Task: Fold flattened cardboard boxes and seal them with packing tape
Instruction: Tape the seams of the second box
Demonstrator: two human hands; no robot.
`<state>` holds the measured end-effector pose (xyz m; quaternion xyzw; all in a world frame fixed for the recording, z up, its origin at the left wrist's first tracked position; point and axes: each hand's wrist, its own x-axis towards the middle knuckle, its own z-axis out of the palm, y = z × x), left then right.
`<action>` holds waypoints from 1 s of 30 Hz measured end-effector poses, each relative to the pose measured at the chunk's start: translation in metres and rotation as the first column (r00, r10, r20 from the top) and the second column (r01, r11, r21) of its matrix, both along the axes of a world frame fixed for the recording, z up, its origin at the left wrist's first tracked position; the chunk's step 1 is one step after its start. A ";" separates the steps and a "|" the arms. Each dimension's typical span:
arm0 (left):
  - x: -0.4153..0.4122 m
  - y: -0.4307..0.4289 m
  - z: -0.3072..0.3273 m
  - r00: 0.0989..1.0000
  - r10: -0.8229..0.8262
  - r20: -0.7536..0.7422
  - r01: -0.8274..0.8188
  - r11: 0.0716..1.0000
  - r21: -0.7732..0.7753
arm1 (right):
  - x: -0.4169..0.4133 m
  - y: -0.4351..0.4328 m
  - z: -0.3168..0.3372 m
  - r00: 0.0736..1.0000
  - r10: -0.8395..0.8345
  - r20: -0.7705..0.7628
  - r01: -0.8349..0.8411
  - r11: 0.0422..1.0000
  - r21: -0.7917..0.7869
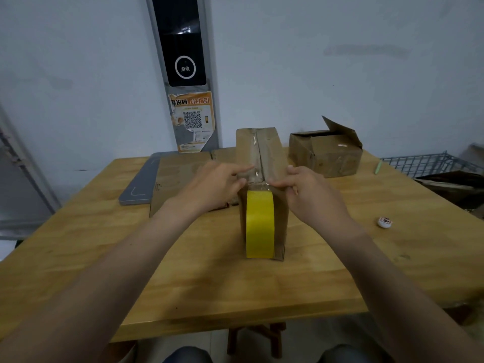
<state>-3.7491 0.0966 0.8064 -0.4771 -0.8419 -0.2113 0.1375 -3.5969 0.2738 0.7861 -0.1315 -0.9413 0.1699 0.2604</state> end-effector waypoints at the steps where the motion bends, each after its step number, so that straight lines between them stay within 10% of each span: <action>1: -0.005 -0.003 0.003 1.000 -0.009 -0.025 0.008 0.998 -0.055 | 0.002 -0.001 0.003 0.999 -0.011 0.032 0.010 1.000 0.024; 7: -0.012 0.004 0.004 0.983 -0.164 0.080 0.177 0.966 -0.188 | 0.001 -0.003 0.003 0.997 0.020 0.078 -0.016 0.999 -0.044; 12: -0.011 0.009 -0.004 0.980 -0.193 0.046 0.198 0.964 -0.176 | 0.027 -0.003 -0.008 0.973 -0.052 -0.225 -0.047 0.909 -0.414; 16: -0.010 0.015 -0.002 0.974 -0.221 -0.054 0.204 0.953 -0.222 | 0.039 -0.027 -0.010 0.992 0.082 0.101 -0.005 0.799 -0.601; 20: -0.008 0.021 0.001 0.961 -0.257 -0.102 0.223 0.939 -0.262 | 0.029 -0.044 -0.018 0.974 0.225 -0.009 -0.154 0.634 -0.758; 30: -0.001 0.025 0.016 0.971 -0.210 -0.119 0.158 0.927 -0.340 | 0.032 -0.044 0.006 0.979 0.176 -0.107 -0.199 0.683 -0.703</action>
